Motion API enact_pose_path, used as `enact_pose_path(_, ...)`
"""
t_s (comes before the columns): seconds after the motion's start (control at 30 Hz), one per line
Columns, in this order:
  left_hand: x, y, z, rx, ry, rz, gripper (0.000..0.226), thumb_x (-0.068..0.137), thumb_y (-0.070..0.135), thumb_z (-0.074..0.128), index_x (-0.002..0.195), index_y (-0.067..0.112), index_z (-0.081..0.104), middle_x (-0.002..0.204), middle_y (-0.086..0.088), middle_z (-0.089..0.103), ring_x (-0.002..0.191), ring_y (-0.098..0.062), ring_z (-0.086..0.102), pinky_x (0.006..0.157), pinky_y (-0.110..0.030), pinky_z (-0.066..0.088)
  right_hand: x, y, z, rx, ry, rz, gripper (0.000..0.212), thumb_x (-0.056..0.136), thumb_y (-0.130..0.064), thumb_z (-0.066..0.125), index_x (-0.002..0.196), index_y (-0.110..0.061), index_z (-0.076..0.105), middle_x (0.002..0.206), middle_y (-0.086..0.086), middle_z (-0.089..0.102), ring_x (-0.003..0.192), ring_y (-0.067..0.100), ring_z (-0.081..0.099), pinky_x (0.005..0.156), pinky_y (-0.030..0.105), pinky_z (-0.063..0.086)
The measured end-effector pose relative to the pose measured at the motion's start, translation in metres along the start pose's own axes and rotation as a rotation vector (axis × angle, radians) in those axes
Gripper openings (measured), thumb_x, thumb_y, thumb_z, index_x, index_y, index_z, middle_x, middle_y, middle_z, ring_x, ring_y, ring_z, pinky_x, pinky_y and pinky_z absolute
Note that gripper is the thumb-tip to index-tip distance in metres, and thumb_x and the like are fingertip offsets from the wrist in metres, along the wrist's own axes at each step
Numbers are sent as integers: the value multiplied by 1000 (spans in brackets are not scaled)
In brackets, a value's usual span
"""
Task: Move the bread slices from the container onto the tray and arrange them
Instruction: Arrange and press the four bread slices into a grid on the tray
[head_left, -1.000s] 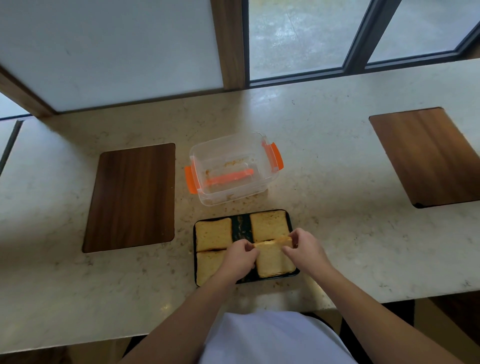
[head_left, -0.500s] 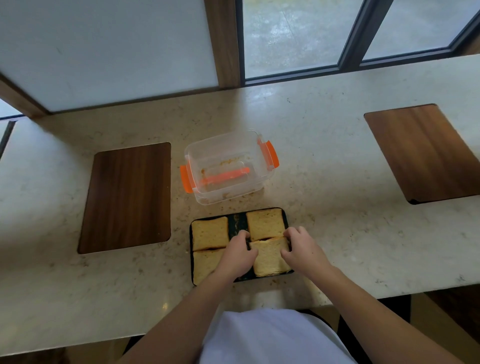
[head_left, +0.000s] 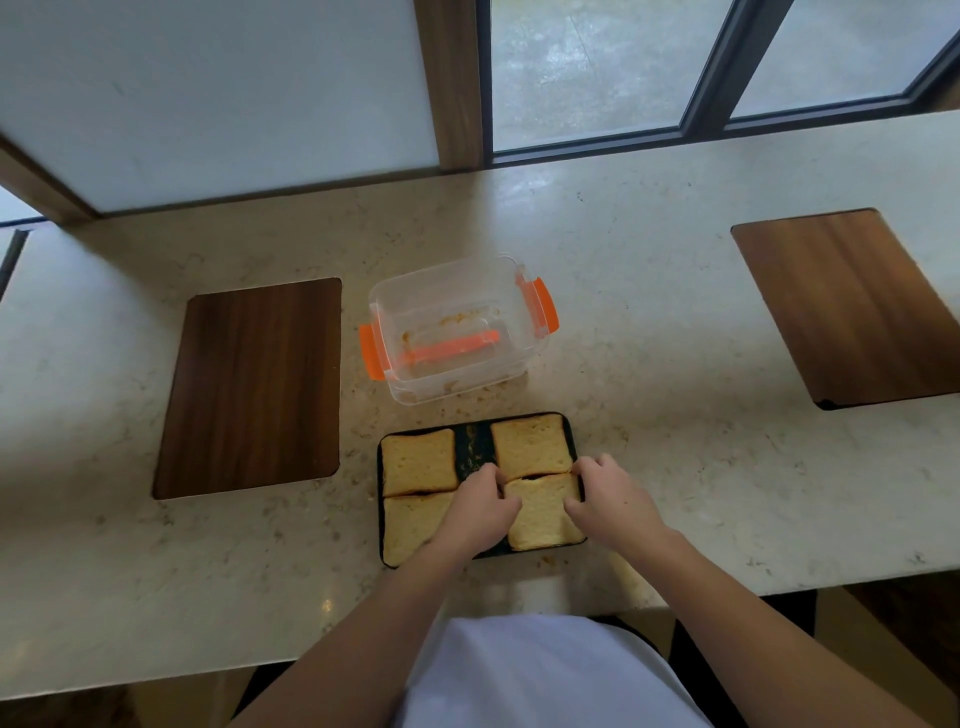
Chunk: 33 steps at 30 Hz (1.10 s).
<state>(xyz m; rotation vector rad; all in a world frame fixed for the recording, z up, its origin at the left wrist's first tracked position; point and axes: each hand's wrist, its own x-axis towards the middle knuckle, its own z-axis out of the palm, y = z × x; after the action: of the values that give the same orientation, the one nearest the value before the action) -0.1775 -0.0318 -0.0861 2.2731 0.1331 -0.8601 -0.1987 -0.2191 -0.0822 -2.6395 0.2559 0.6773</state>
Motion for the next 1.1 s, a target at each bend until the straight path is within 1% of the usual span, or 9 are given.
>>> enact_pose_path(0.1, 4, 2, 0, -67, 56, -57, 35, 93, 23, 59, 127, 14, 51, 95, 2, 60, 77, -10, 58, 60, -26, 47, 6, -5, -6, 53, 38, 4, 34, 90, -27, 55, 122, -16, 55, 115, 2, 53, 90, 19, 57, 68, 33, 51)
enact_pose_path(0.23, 11, 9, -2, -54, 105, -94, 52, 95, 15, 57, 144, 8, 41, 125, -8, 55, 96, -16, 56, 72, -29, 47, 14, -12, -11, 77, -3, 24, 38, 90, -27, 52, 126, -15, 53, 119, 4, 52, 94, 22, 58, 71, 35, 50)
enact_pose_path(0.43, 21, 21, -7, -27, 39, -100, 55, 92, 15, 52, 146, 7, 42, 128, -12, 55, 91, -20, 61, 57, -26, 44, 16, -18, -6, 112, -52, 74, 43, 91, -28, 51, 130, -12, 51, 124, 6, 51, 99, 23, 58, 82, 39, 53)
enact_pose_path(0.5, 23, 22, -9, -31, 29, -109, 51, 92, 15, 51, 142, 6, 45, 127, -12, 56, 87, -21, 63, 58, -29, 48, 16, -18, -6, 136, -48, 81, 46, 91, -29, 53, 133, -12, 50, 127, 6, 51, 101, 23, 58, 84, 39, 53)
enact_pose_path(0.73, 15, 17, -6, -142, 74, -134, 63, 94, 19, 57, 151, 9, 35, 131, -8, 55, 82, -7, 57, 55, -19, 40, 11, -16, -7, 195, 10, 90, 47, 89, -28, 54, 133, -13, 50, 127, 5, 52, 94, 19, 56, 76, 35, 52)
enact_pose_path(0.8, 9, 11, -2, -203, 56, -177, 63, 93, 20, 58, 151, 11, 34, 108, 1, 60, 77, -5, 57, 62, -26, 52, 7, -15, -4, 214, 14, 106, 46, 89, -28, 55, 132, -13, 51, 125, 5, 53, 93, 19, 57, 77, 36, 53)
enact_pose_path(0.87, 3, 8, 3, -240, 6, -223, 63, 93, 20, 59, 151, 12, 35, 92, 10, 53, 79, -7, 57, 80, -39, 60, 4, -16, 0, 220, 6, 110, 47, 89, -29, 55, 132, -12, 51, 124, 5, 53, 95, 20, 57, 81, 38, 54)
enact_pose_path(1.0, 6, 10, 6, -239, -6, -224, 61, 93, 22, 59, 149, 12, 39, 89, 12, 51, 79, -7, 56, 88, -44, 59, 2, -18, 2, 190, -24, 105, 54, 92, -32, 54, 142, -12, 47, 131, 6, 50, 105, 21, 56, 82, 35, 51)
enact_pose_path(1.1, 7, 8, 0, -240, -6, -226, 58, 93, 26, 59, 147, 12, 43, 105, 5, 59, 91, -11, 60, 89, -40, 57, 0, -21, -2, 151, -10, 105, 51, 92, -32, 54, 139, -13, 48, 130, 5, 50, 107, 21, 54, 78, 33, 49)
